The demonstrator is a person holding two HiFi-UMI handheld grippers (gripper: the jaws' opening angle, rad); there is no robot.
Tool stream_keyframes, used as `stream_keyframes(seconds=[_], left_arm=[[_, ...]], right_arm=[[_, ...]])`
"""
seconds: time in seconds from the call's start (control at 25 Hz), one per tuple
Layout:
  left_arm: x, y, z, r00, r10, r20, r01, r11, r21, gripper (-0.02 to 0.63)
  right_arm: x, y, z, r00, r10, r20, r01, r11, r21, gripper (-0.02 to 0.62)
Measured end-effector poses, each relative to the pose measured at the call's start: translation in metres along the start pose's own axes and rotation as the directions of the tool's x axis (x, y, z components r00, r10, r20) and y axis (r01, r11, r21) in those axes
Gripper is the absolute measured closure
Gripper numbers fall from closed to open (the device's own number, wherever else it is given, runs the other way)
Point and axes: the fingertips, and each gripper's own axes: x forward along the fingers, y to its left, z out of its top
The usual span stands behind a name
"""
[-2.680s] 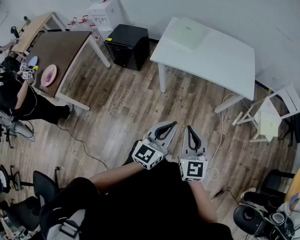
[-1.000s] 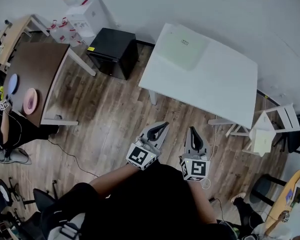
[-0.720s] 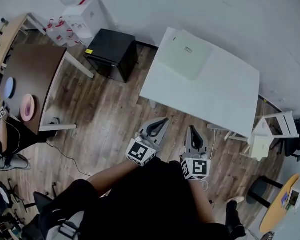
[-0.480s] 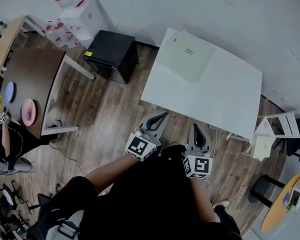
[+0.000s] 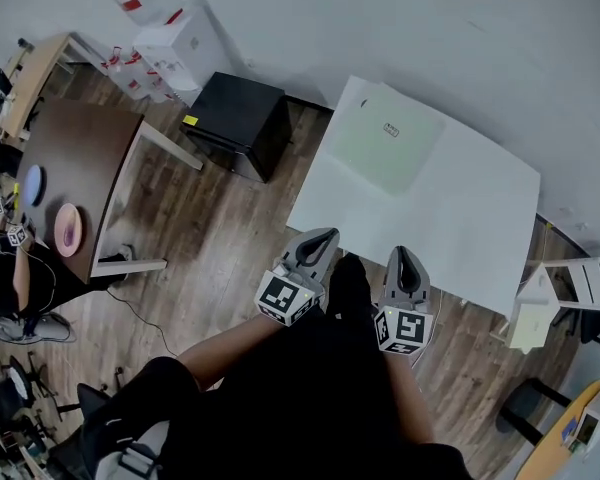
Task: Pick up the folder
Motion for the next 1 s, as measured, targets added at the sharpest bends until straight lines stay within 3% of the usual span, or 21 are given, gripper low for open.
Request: stream_keyframes(seconds=[0.24,0.56,1.0], left_arm=[[0.057,0.025,0.004,0.999,0.026,-0.037,-0.027,1.000,-0.013,0.594],[0.138,0.078,-0.013,0.990,0.090,-0.111,-0.092,0.996,-0.016,0.592],[0.203,0.149,-0.070,0.950,0.186,-0.252,-0.191,0.982,0.007,0.592]], right_arm=[[0.047,-0.027,0.014,0.999,0.043,0.006,-0.043,0.999,0.033,0.560],[0.109,-0.079,-0.005,0.995,0.074,-0.072,-0.067,0.993,0.092,0.560],[0.182,-0.120,-0.056,0.969,0.147,-0.200,-0.124,0.985,0.124,0.558]])
